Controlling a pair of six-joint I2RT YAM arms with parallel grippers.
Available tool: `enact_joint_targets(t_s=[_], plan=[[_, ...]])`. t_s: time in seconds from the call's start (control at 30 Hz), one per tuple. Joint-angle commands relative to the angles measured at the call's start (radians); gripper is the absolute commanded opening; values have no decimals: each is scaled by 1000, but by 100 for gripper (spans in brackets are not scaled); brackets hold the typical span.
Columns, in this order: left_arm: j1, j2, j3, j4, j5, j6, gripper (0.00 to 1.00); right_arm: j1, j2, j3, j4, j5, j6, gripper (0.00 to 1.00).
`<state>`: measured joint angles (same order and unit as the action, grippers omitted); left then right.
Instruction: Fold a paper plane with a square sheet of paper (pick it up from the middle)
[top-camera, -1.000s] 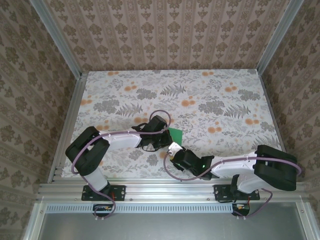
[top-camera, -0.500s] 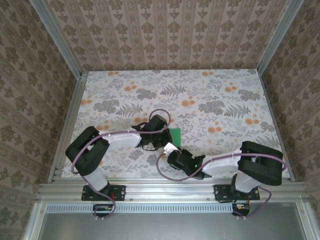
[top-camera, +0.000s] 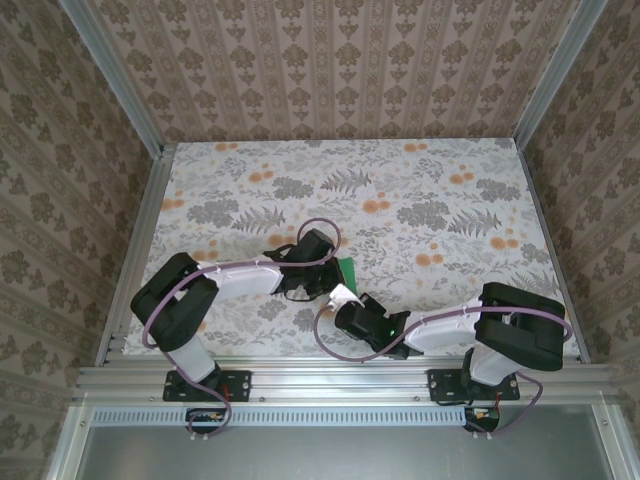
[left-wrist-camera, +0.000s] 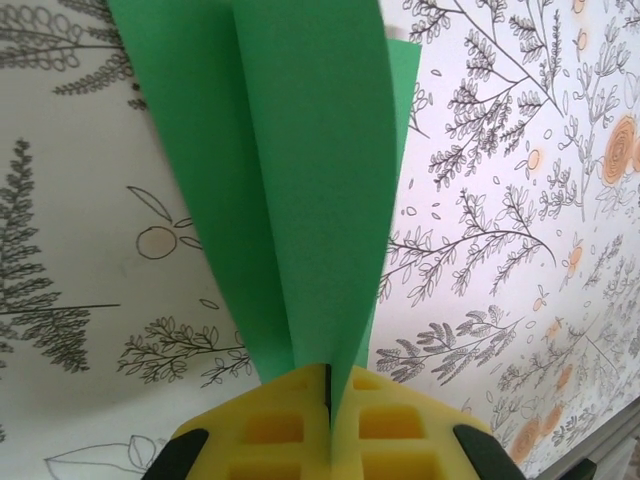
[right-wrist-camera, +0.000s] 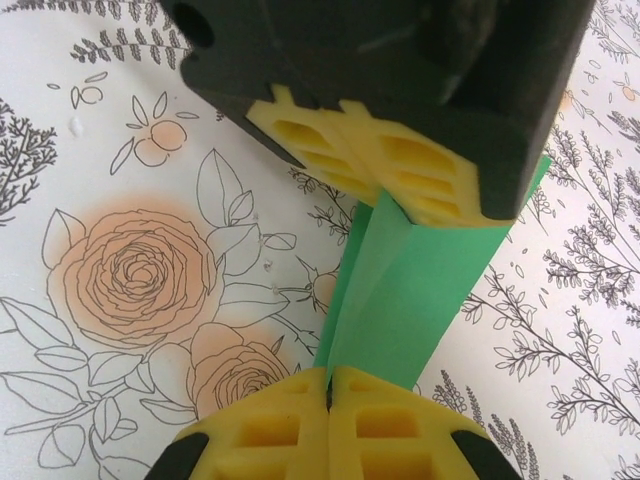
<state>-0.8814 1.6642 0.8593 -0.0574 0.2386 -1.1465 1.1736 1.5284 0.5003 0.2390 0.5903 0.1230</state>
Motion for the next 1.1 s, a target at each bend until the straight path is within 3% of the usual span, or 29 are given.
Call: enact_joint_targets(t_s=[0.0,0.2,0.33,0.7,1.07], plan=[[-3,-65,7,-78,-32,14,15,-22,-21,-29,19,-25,89,0],[22,-161,-42,-129,-97,13,47,-78,-31,-68,94,-196,180,0],[47,-229,-83,-140,-120,10,57,-126,-30,-103,183,-310,233,0],[64,-291,-103,-142,-135,35,56,-325,-38,-187,362,-600,475,0],[61,-247,-83,-105,-81,61,40,-428,43,-225,486,-714,689,0]])
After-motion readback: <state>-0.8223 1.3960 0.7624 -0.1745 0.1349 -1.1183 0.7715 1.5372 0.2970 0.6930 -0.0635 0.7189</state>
